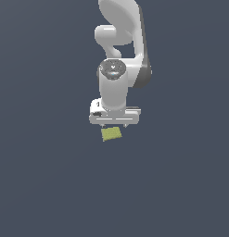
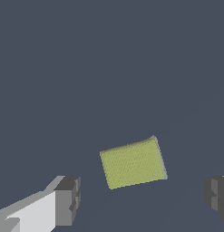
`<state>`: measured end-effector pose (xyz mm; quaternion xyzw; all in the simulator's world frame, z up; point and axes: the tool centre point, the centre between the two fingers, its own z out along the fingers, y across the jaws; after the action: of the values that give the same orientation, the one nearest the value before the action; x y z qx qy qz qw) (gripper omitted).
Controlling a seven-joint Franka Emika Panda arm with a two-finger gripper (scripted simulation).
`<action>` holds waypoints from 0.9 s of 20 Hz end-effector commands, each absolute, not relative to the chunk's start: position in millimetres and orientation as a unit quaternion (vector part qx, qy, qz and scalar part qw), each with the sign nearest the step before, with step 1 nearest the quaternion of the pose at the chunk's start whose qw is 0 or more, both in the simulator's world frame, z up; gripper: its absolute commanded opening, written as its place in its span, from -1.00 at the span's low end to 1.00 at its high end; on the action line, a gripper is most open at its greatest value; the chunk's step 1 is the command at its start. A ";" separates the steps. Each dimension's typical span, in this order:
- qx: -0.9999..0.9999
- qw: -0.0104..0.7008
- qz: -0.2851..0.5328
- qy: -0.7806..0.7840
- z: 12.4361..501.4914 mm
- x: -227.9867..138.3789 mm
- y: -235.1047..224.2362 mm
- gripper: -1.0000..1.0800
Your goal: Pick up the object and move it to a goal position.
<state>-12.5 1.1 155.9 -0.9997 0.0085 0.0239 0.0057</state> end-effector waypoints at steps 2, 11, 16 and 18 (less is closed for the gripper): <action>-1.000 0.006 0.024 0.009 156.0 -12.5 0.9 0.92; -0.999 0.017 0.023 0.042 157.6 -16.0 -12.4 0.92; -0.999 0.017 0.023 0.046 156.3 -16.2 -11.5 0.92; -0.998 0.017 0.023 0.053 155.0 -16.6 -11.4 0.92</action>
<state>-16.3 -11.5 156.0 -0.9984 0.0488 0.0229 0.0168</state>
